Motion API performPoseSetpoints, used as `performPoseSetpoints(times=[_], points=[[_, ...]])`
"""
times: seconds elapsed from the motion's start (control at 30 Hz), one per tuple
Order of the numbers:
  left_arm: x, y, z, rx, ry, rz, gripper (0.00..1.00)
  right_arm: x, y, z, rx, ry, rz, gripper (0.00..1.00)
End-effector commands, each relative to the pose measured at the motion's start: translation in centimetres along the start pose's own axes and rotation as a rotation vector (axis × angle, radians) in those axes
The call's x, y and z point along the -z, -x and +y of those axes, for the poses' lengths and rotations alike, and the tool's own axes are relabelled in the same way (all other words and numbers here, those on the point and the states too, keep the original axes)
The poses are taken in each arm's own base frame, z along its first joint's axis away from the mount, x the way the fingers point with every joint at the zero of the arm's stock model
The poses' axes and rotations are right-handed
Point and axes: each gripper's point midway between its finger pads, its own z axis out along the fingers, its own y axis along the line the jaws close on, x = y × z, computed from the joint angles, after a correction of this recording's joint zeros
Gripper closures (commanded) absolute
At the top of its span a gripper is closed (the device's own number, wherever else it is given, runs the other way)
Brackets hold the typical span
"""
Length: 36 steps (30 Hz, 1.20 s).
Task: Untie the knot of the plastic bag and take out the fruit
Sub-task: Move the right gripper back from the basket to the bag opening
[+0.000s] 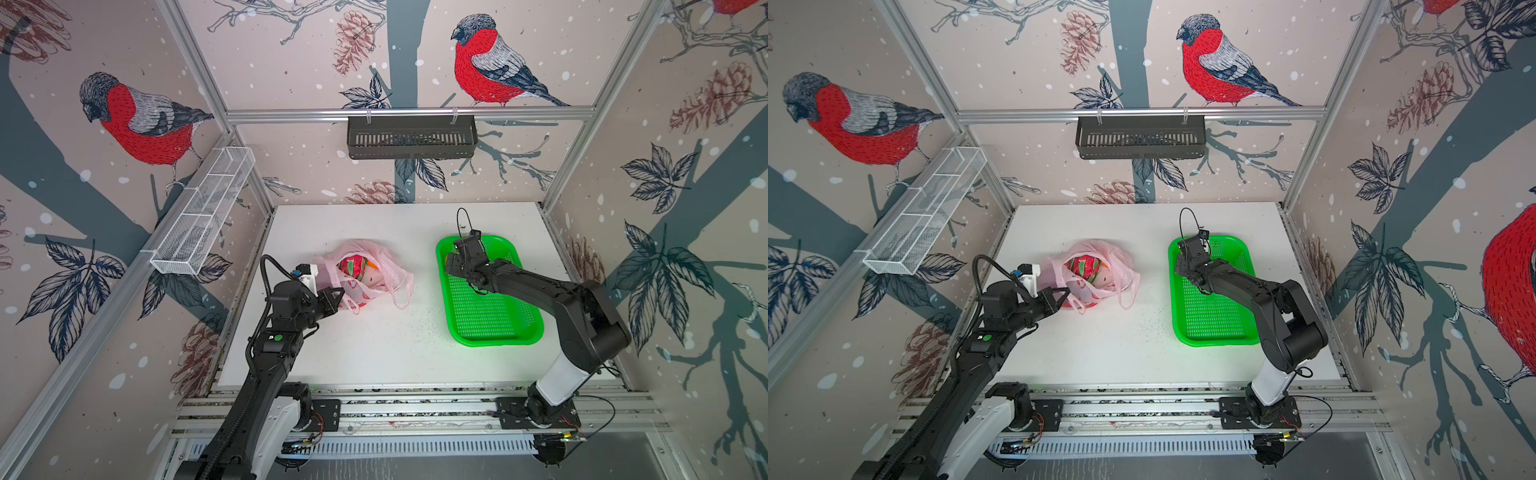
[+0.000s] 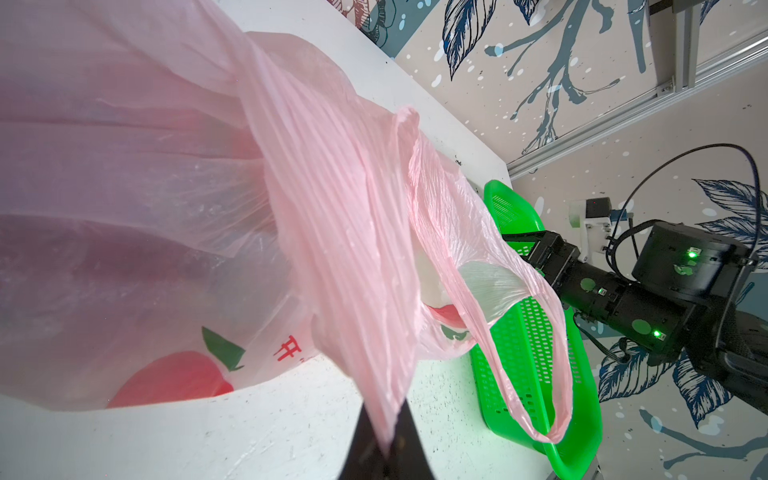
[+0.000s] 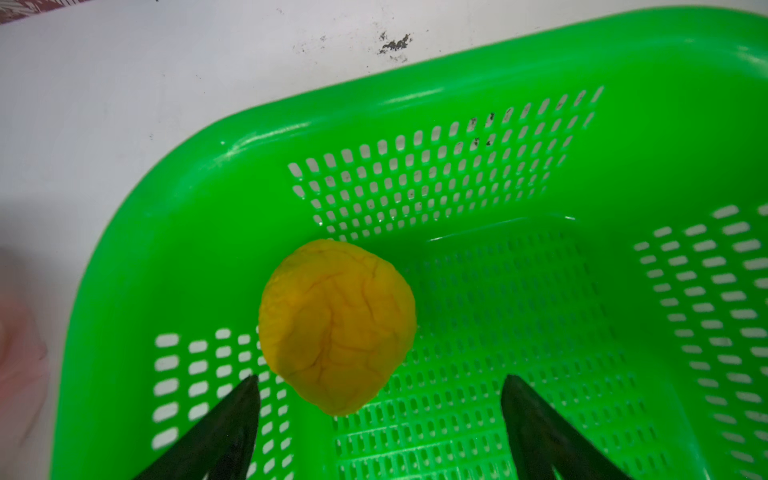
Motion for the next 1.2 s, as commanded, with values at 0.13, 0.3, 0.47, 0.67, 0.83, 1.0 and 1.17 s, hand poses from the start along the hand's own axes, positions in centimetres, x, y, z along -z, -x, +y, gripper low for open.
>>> performPoseSetpoints(times=[0.13, 0.3, 0.47, 0.67, 0.83, 1.0, 1.17], points=[[0.1, 0.8, -0.9, -0.022, -0.034, -0.024, 1.0, 4.4, 1.6, 2.3, 0.06, -0.009, -0.083, 0.13], [0.0, 0.9, -1.2, -0.024, -0.04, -0.014, 1.0, 8.9, 2.7, 6.1, 0.111, 0.052, -0.157, 0.16], [0.4, 1.2, -1.7, -0.037, -0.043, -0.013, 1.0, 12.4, 2.6, 11.9, 0.124, 0.243, -0.176, 0.23], [1.4, 1.0, -2.3, -0.024, -0.055, -0.019, 1.0, 16.0, 1.3, 20.4, 0.175, 0.454, -0.201, 0.33], [2.1, 0.1, -2.4, -0.006, -0.059, -0.014, 1.0, 16.7, -1.8, 27.0, 0.247, 0.574, -0.133, 0.37], [2.6, -1.1, -2.3, 0.014, -0.067, 0.012, 1.0, 15.1, -6.3, 31.5, 0.296, 0.639, -0.03, 0.42], [2.9, -1.7, -2.4, 0.032, -0.078, 0.019, 1.0, 13.2, -9.6, 33.4, 0.312, 0.66, 0.047, 0.48]])
